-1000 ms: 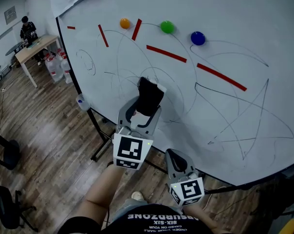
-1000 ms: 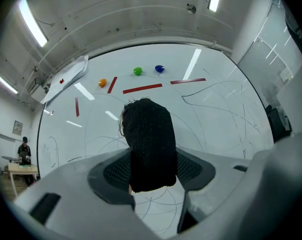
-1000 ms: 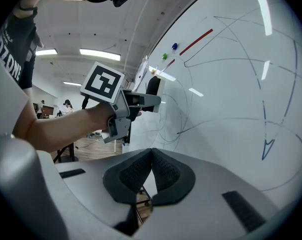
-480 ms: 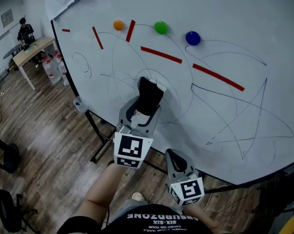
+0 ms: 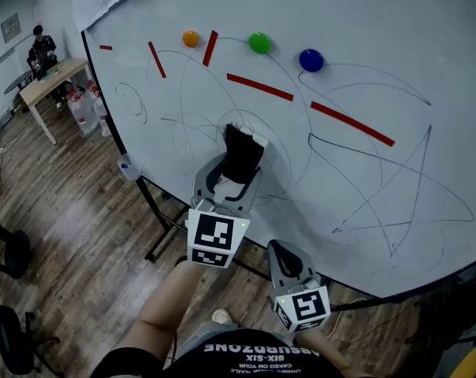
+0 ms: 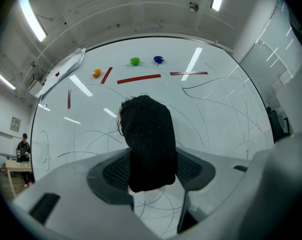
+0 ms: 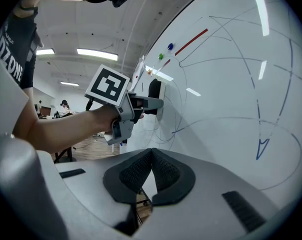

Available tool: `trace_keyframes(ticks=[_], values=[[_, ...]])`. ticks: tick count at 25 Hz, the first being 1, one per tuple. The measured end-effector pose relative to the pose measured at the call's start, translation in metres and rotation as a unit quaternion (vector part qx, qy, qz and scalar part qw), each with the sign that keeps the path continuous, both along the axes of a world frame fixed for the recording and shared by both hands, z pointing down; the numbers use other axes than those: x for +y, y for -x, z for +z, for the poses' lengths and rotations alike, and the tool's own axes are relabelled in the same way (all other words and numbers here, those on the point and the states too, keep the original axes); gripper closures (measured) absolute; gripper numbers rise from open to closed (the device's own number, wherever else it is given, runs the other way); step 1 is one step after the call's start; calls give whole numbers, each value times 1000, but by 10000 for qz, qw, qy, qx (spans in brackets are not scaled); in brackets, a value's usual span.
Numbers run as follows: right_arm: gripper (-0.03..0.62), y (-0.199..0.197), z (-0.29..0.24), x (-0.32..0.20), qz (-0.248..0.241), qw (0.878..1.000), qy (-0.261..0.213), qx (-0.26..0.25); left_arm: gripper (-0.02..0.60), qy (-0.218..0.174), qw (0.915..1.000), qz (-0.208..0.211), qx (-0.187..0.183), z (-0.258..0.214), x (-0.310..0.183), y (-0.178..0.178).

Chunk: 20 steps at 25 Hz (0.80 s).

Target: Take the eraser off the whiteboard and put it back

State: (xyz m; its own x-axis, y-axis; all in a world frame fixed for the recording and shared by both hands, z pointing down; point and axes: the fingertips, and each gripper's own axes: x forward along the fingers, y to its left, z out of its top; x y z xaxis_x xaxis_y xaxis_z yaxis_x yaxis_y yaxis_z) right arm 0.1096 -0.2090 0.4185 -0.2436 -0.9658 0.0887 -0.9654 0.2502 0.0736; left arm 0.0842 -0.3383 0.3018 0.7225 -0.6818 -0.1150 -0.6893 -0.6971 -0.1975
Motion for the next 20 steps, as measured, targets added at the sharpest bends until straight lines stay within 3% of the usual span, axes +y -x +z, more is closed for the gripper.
trace_keyframes(ticks=[11, 20], values=[[595, 4, 0, 6, -24, 10000, 36, 24, 330, 66, 9998, 78, -142, 2, 5, 0], [595, 17, 0, 11, -208, 9998, 30, 7, 311, 410, 9986, 328, -51, 3, 11, 10]])
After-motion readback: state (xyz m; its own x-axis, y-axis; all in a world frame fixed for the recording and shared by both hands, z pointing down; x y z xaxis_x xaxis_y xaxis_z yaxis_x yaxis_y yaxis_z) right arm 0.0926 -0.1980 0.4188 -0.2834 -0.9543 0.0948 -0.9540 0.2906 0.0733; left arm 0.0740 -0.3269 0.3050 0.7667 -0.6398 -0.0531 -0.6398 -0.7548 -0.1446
